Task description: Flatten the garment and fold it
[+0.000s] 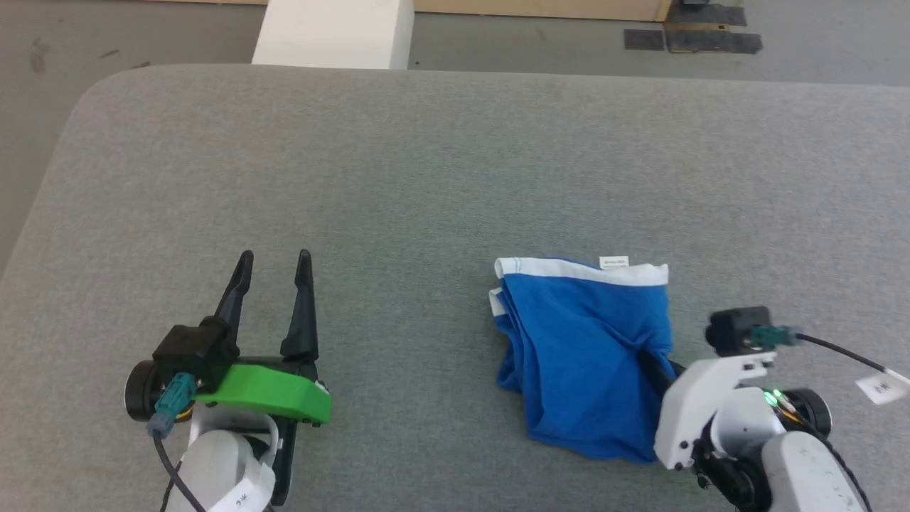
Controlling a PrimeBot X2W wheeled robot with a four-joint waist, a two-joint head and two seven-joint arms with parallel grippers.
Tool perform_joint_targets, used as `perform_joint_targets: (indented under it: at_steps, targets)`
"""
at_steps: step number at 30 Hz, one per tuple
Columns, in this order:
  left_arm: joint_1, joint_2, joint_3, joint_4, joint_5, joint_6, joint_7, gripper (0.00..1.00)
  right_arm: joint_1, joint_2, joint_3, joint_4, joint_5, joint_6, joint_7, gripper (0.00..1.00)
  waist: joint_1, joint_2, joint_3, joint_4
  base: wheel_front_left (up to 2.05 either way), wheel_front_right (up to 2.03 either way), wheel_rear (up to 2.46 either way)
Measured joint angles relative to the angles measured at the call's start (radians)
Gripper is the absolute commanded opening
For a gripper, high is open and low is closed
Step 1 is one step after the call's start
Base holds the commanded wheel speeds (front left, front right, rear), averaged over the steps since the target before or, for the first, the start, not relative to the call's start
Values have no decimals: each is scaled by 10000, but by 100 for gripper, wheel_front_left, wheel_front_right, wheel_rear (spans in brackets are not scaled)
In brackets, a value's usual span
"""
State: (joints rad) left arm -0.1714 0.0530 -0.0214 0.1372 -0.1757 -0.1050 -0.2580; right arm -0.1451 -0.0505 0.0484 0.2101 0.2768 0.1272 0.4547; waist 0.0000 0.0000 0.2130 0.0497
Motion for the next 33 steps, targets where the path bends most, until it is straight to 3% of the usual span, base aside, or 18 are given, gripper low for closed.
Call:
perform_joint_targets:
  at_steps: [5,11,20,27,33]
  targets:
    - [52,0,169,-88,119,0,0,100,-360,-115,297,-483,-1360,2,372,0,0,0,28,-354,0,0,0]
    - [44,40,274,-267,255,-44,0,100,-1149,-1785,754,-965,-2255,48,947,0,0,0,133,-1112,0,0,0]
    - [-239,188,123,-414,387,-100,0,100,-1581,-3476,-190,-796,-2512,50,857,0,0,0,495,-2448,0,0,0]
    - [-523,577,48,-537,612,-104,0,100,-2203,-3860,-892,207,-2800,50,-4,0,0,0,1043,-3394,0,0,0]
    - [-908,867,-155,-769,709,-173,142,100,-3090,-4103,-1279,1438,-3329,52,-920,0,0,0,1798,-3793,0,0,0]
